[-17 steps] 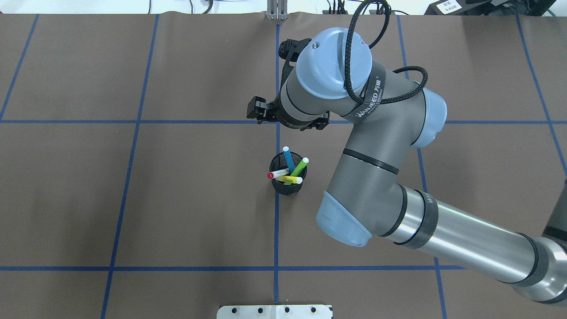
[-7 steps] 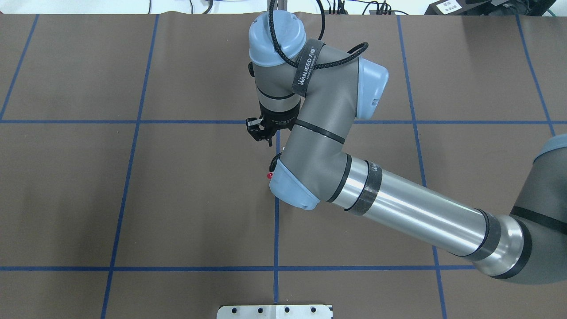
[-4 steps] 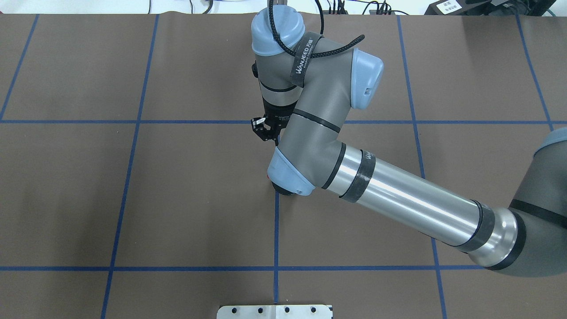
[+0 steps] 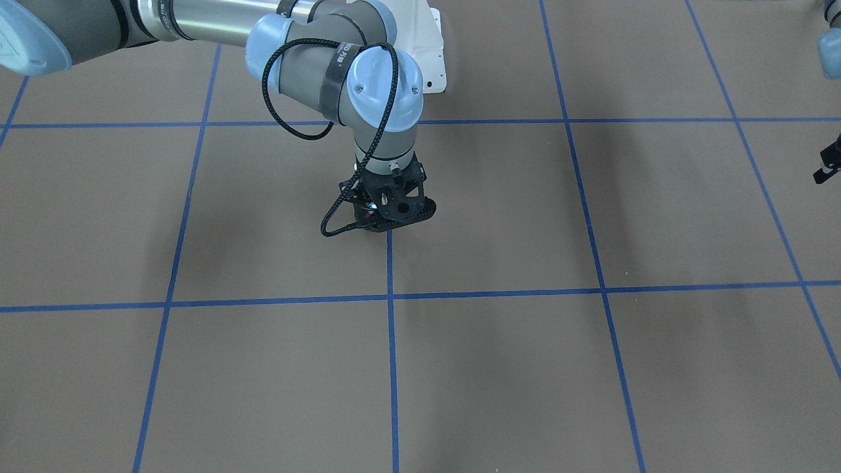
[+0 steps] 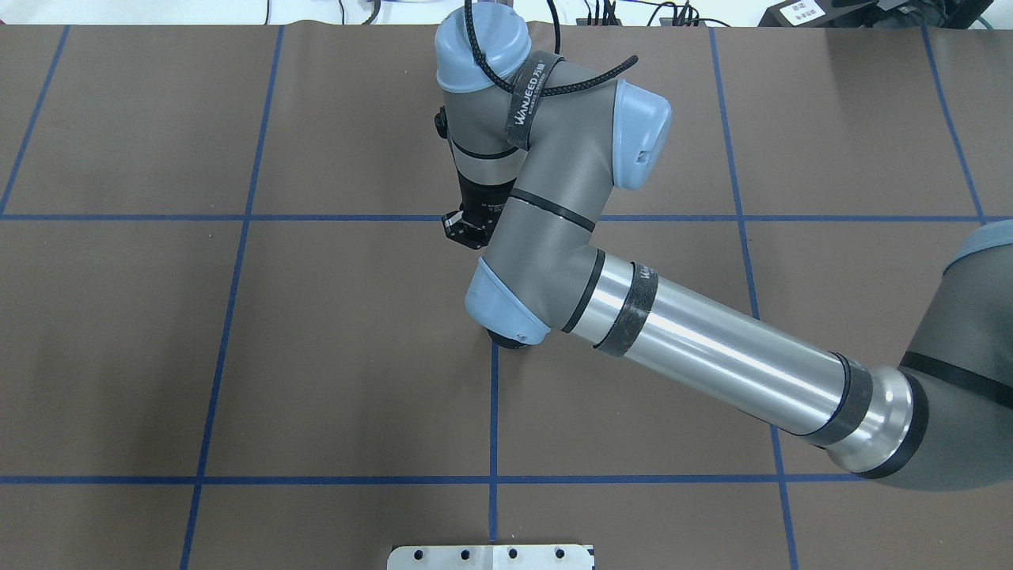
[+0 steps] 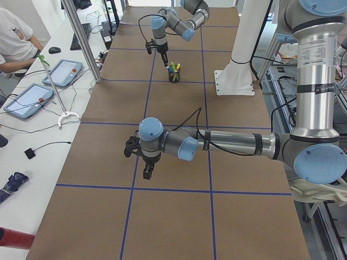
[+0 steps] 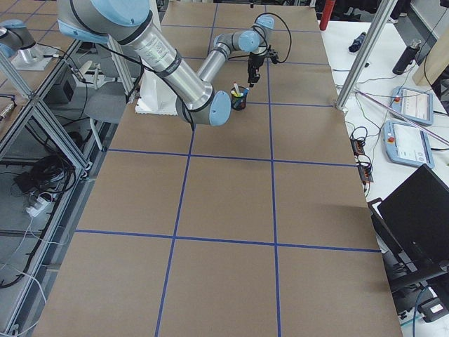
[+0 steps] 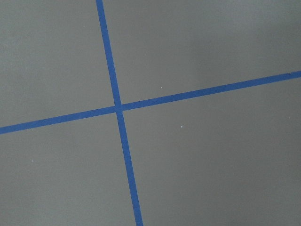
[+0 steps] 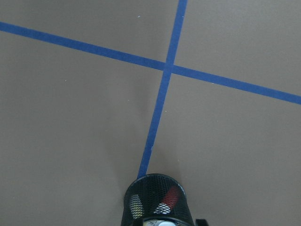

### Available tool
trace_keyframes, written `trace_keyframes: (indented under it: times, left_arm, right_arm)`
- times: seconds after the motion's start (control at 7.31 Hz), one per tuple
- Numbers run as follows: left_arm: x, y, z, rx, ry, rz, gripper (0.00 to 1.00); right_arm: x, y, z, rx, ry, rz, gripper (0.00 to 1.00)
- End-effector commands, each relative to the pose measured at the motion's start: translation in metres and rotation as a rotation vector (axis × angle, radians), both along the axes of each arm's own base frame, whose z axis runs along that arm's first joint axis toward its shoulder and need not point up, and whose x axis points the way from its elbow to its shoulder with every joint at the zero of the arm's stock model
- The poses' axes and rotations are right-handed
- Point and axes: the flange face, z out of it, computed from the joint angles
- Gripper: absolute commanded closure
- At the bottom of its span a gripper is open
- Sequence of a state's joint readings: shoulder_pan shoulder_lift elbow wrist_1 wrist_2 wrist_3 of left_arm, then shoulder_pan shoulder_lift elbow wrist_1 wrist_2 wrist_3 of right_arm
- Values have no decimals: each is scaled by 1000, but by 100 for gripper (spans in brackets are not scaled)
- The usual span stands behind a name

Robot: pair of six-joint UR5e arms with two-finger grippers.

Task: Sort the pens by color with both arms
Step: 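Lower the right gripper into the cup and grasp the blue-capped marker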

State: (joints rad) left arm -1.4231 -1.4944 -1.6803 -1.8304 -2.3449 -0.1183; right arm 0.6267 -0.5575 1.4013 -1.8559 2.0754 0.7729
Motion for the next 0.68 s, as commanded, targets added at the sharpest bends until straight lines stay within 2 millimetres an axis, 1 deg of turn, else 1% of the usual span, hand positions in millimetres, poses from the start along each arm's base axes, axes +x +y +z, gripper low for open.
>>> trace_keyframes:
  times: [0.0,0.14,0.27,0.55]
  left_arm:
    - [1,0,0,-1,0,1,0]
    - [-1,0,1,-1,0,-2,0]
    - [-1,0,1,-1,0,-2,0]
    - [-1,0,0,0,1,-2,0]
  right_arm:
    - [-13,-8,4,-19,31,-2,19]
    - [-22,-14,2,-33,46,-3,21]
    - [-24,-13,8,-48,68,-9,24]
    - [-21,-13,12,-61,99,-28,34]
